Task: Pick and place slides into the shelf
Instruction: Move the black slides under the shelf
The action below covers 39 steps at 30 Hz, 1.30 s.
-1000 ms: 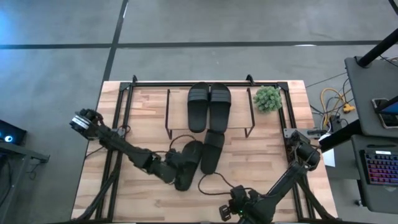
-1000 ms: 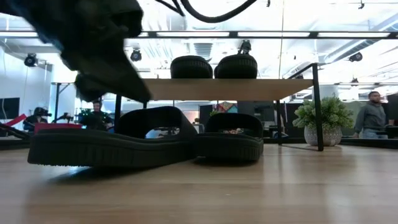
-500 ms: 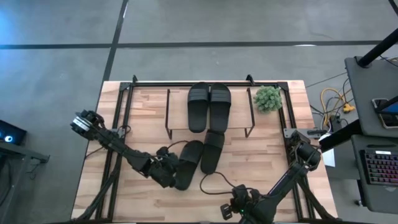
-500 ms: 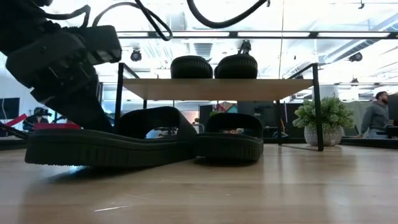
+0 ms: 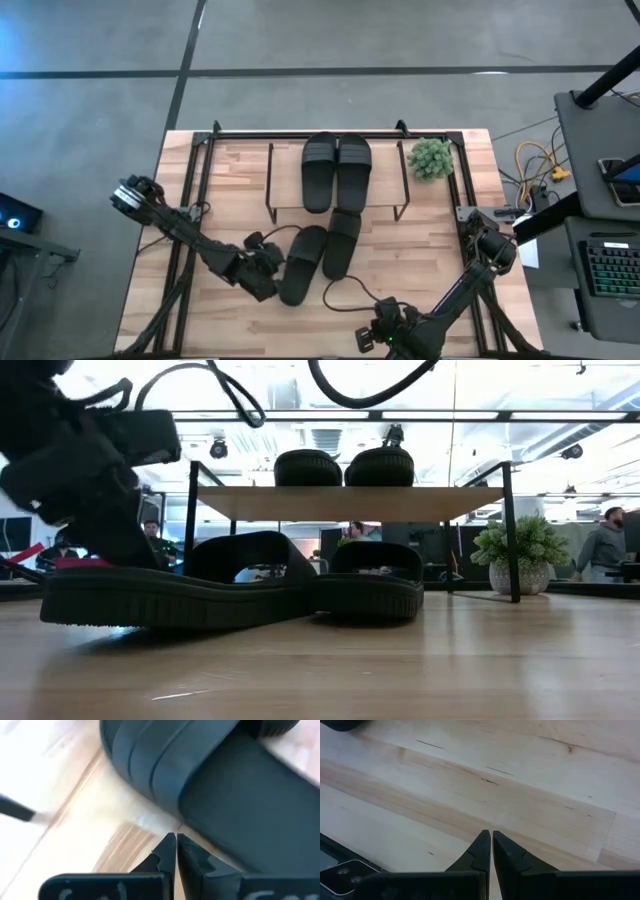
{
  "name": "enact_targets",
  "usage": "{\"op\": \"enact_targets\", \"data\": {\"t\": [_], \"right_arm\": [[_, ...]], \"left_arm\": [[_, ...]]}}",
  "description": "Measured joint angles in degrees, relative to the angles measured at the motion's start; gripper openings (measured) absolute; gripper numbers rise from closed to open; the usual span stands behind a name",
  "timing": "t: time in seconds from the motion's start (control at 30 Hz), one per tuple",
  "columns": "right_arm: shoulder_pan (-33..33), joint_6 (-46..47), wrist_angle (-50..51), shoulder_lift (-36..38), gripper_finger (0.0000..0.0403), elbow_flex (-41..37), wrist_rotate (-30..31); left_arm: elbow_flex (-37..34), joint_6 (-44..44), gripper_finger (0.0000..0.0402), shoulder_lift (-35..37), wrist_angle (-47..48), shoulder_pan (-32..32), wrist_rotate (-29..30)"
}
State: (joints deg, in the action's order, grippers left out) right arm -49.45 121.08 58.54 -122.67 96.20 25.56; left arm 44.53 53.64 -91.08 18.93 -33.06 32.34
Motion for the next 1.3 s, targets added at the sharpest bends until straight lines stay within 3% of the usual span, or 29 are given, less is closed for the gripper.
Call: {"op": "enact_targets", "data": {"t": [0.53, 1.03, 1.3], "right_arm": [[0.0, -0.2, 1.0, 0.0, 0.0013, 0.0, -0.2], [0.0, 0.0, 1.2, 0.0, 0.0013, 0.0, -0.2], [-0.2, 3.3, 1.2, 0.0, 0.0013, 0.0, -0.3]], "left_arm": [[1.7, -0.6, 0.0001, -8.2, -8.9, 0.6, -0.2], [3.2, -12.5, 0.0001, -8.5, -18.4, 9.2, -1.4], [3.3, -12.0, 0.0001, -7.7, -14.9, 7.0, -3.1]]}}
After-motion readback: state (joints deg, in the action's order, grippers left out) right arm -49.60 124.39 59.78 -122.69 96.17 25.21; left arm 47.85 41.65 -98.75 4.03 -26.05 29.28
